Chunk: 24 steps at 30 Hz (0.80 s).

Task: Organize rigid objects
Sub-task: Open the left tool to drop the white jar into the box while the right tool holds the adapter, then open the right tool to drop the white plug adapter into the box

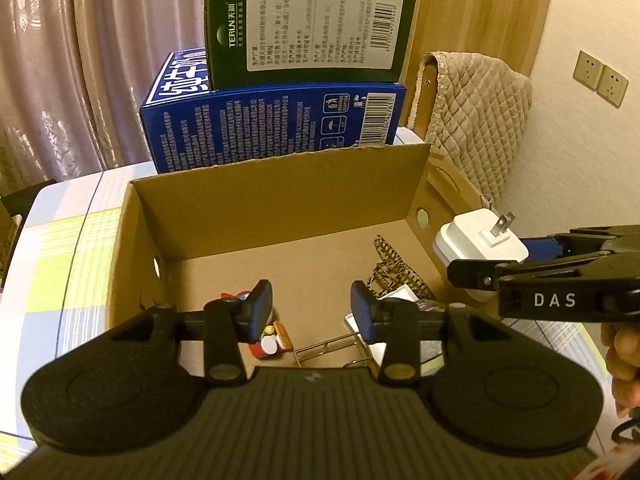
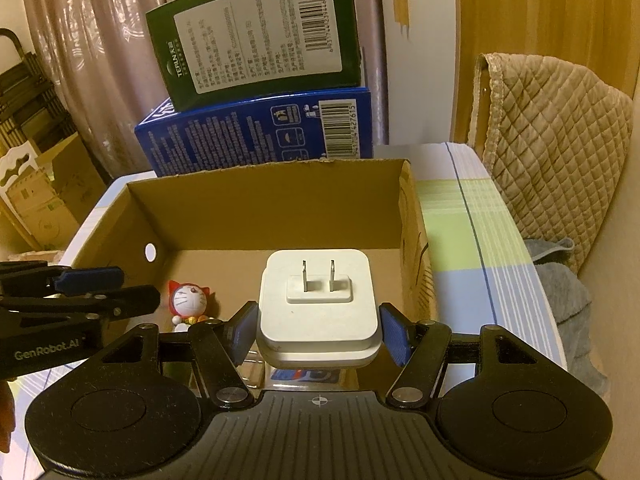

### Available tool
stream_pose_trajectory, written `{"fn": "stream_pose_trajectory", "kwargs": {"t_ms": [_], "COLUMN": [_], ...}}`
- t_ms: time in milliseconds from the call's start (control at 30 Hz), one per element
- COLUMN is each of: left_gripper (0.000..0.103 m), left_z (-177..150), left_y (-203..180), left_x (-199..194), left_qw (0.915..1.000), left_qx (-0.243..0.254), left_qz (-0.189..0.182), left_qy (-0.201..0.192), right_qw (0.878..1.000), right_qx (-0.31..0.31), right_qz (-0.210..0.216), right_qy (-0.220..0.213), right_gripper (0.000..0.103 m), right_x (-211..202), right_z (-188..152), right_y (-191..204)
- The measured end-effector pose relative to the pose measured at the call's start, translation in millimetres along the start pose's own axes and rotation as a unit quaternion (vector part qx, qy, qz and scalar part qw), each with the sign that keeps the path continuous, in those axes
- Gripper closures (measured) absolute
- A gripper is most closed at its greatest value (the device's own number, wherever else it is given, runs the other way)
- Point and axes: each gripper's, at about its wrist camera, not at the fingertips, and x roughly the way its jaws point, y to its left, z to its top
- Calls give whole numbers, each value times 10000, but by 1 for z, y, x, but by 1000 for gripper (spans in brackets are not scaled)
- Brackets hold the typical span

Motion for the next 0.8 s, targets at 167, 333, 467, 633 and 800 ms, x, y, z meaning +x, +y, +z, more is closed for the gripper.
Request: {"fn": "stream_pose_trajectory", "kwargs": {"t_ms": [167, 333, 467, 633, 800], "left_gripper": [66, 66, 66, 66, 66], "left_z": [0, 0, 0, -2, -2], "left_y": [6, 9, 9, 9, 11], "left_x": [-8, -12, -13, -14, -14], "left_qw": [10000, 9999, 9999, 10000, 9999], "left_qx": [35, 51, 45, 42, 25], "left_qz": [57, 91, 85, 83, 95], "left_qy": [-37, -45, -48, -30, -28], "right_qw": [10000, 10000, 10000, 10000, 10000], "right_qx": [-1, -12, -32, -49, -34], "right_qz": [28, 48, 53, 57, 63], "right_qy": [-3, 10, -5, -1, -3], "right_gripper": [42, 42, 42, 42, 42], "right_x": [-1, -1, -3, -2, -1], "right_z": [0, 0, 2, 4, 5], "right_y": [3, 8, 11, 13, 15]}}
